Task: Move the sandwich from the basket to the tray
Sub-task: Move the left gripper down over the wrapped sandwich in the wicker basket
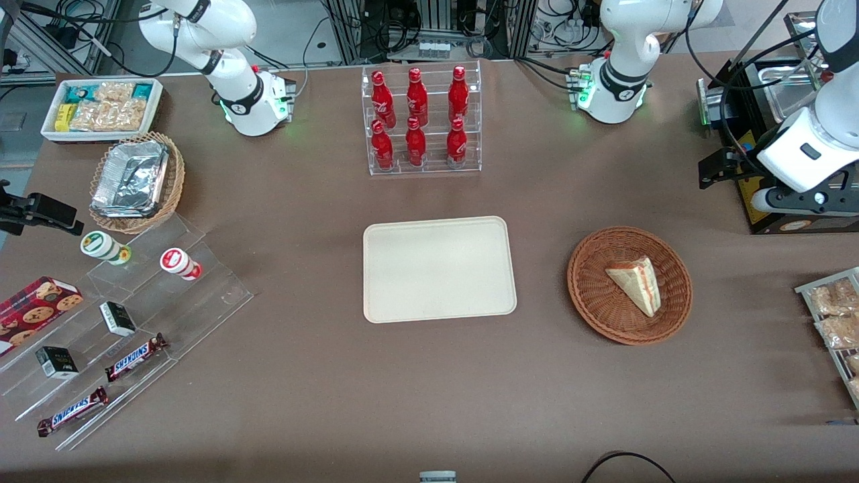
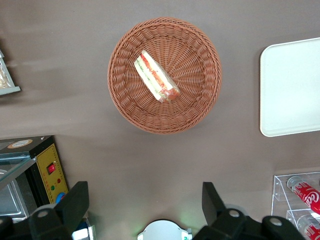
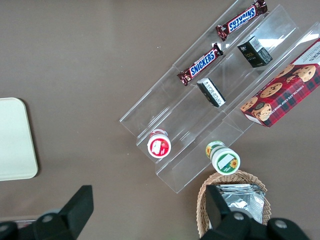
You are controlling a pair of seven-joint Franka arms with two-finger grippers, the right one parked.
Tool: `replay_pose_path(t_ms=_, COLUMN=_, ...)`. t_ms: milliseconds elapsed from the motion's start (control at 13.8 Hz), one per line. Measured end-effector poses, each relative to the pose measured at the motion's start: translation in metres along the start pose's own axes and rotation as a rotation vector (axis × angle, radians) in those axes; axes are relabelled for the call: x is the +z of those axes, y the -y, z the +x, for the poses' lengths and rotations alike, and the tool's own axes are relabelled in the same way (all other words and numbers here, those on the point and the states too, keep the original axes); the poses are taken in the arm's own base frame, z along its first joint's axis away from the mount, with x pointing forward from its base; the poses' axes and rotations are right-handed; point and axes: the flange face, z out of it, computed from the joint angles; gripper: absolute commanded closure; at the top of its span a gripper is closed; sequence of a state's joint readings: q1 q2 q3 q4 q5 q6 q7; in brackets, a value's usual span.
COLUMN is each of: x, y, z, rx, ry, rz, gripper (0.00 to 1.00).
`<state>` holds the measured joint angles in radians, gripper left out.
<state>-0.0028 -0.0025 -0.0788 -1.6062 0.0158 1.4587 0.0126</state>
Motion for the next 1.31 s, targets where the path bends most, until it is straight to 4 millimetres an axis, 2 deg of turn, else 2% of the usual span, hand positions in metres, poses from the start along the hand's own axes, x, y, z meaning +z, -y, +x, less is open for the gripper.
replay_pose_path(t_ms=290, x=0.004, y=0.000, z=0.002, rx=0.001, ry=0.006, rz=0.000, gripper=0.00)
replay_pose_path(t_ms=435, x=0.018, y=-0.001, z=0.010, rx=0.002, ry=0.023, rz=-0.002, gripper=0.00)
replay_pose_path(t_ms=581, x=0.046, y=-0.001, z=0.024, rx=0.004, ry=0.013, rz=-0.003, gripper=0.00)
replay_pose_path(t_ms=871, x=0.126, y=-0.003, z=0.045, rx=0.008, ry=-0.041, rz=-0.005, gripper=0.00)
replay_pose_path(t_ms=1089, x=0.175, y=-0.004, z=0.048, rx=-0.003, ry=-0.088, rz=-0.006, gripper=0.00)
replay_pose_path(t_ms=1306, x=0.215, y=-0.005, z=0.045, rx=-0.047, ry=-0.138, rz=-0.010, gripper=0.00)
